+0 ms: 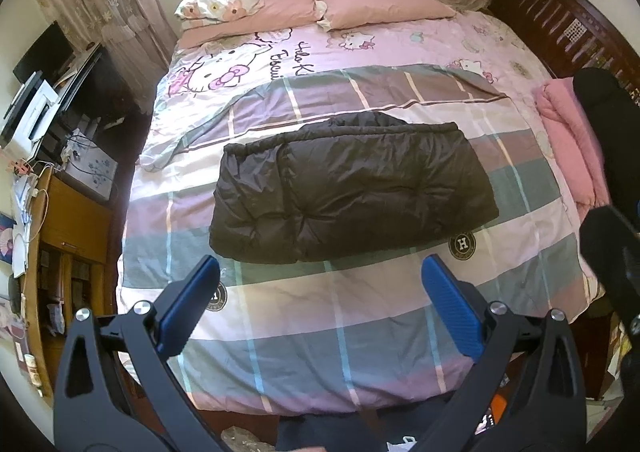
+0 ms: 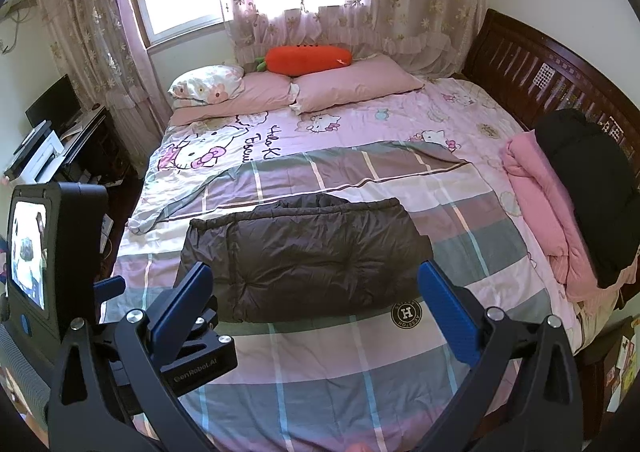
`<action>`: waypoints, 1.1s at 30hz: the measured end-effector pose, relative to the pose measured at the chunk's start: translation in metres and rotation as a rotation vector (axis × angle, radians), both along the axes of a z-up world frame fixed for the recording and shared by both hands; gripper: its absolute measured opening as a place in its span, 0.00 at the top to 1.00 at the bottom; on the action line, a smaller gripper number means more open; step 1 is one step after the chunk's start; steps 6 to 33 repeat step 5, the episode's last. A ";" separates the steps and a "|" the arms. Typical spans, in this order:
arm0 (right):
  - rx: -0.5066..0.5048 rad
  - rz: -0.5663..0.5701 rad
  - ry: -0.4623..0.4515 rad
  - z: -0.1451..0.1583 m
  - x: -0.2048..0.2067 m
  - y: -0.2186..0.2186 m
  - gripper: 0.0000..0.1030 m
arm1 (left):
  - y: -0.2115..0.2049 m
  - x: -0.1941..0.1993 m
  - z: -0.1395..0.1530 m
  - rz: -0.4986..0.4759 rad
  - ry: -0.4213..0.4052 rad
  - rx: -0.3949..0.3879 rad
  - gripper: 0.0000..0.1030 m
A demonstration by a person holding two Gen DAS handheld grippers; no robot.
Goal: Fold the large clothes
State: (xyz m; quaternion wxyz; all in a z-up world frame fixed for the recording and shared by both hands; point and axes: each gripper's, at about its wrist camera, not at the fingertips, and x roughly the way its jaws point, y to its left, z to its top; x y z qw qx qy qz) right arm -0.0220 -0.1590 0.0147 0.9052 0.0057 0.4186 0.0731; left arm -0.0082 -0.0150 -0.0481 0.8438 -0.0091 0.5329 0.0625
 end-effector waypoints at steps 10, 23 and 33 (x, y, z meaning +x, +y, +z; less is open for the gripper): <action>0.000 0.003 0.003 -0.001 0.003 -0.001 0.01 | 0.000 0.001 -0.004 -0.006 0.014 -0.010 0.02; 0.000 0.003 0.003 -0.001 0.003 -0.001 0.01 | 0.000 0.001 -0.004 -0.006 0.014 -0.010 0.02; 0.000 0.003 0.003 -0.001 0.003 -0.001 0.01 | 0.000 0.001 -0.004 -0.006 0.014 -0.010 0.02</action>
